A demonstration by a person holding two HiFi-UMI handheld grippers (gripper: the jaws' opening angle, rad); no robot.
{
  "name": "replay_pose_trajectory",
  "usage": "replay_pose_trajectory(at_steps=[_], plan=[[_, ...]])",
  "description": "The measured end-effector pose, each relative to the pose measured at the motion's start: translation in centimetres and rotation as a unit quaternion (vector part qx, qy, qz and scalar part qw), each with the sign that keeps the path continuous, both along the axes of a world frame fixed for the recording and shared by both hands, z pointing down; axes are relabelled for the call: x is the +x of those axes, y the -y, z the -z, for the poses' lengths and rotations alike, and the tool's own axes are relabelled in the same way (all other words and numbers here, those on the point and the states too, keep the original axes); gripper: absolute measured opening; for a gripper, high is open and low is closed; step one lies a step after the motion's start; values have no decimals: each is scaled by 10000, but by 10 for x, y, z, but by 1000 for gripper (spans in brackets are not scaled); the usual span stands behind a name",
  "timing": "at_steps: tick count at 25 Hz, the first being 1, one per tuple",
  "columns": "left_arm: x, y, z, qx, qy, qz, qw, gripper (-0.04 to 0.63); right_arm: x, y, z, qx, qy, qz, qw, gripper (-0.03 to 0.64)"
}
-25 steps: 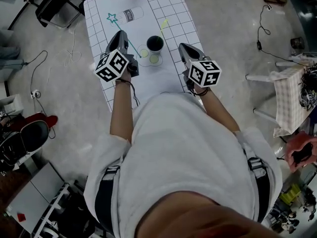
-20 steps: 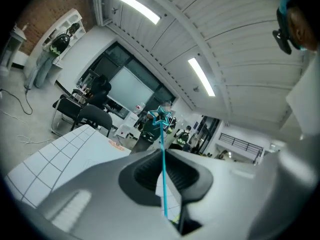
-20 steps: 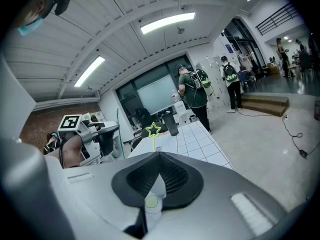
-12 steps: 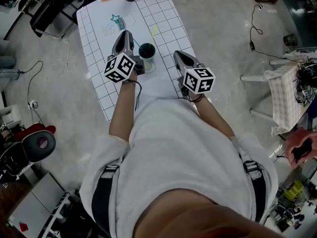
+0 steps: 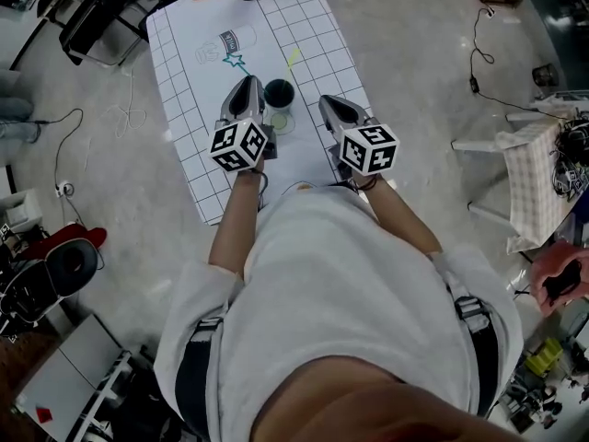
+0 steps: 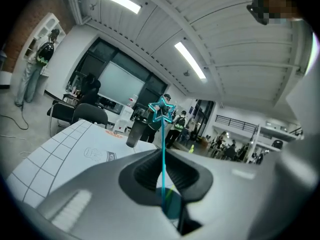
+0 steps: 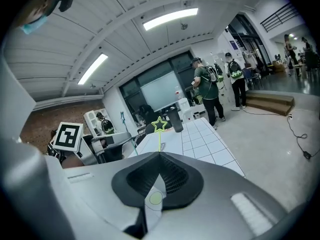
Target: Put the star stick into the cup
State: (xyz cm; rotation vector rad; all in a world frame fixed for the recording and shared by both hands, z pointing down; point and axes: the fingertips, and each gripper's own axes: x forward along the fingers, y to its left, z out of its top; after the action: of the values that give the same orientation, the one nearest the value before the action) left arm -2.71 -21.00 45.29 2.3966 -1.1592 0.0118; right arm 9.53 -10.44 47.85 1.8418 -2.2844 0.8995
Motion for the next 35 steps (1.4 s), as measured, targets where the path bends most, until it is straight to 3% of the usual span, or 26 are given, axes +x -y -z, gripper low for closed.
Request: replay_pose_trajectory(at_steps=[6,16,24,30,35], plan=[[-8,-20,-16,-203,114,-19,9997,17,-13,2,-10,-115,27,219,9997,0],[-2,-44,-54,-1066,408,-337,9929,31,-47,6,-14,-60,-201,754,9969,0],[-18,-60,-61,-1015,900,-488,9896,95,-70,10,-10,36,-373,1067,9936,0],[-36,-73,-52,-630,1179,-557,9895,95,-78,17,-3,279,-639,996,9926,0],[-65,-77,-35,-455,1011,-431,9929,30,-82,17,8,502,-723,775,9931,0]])
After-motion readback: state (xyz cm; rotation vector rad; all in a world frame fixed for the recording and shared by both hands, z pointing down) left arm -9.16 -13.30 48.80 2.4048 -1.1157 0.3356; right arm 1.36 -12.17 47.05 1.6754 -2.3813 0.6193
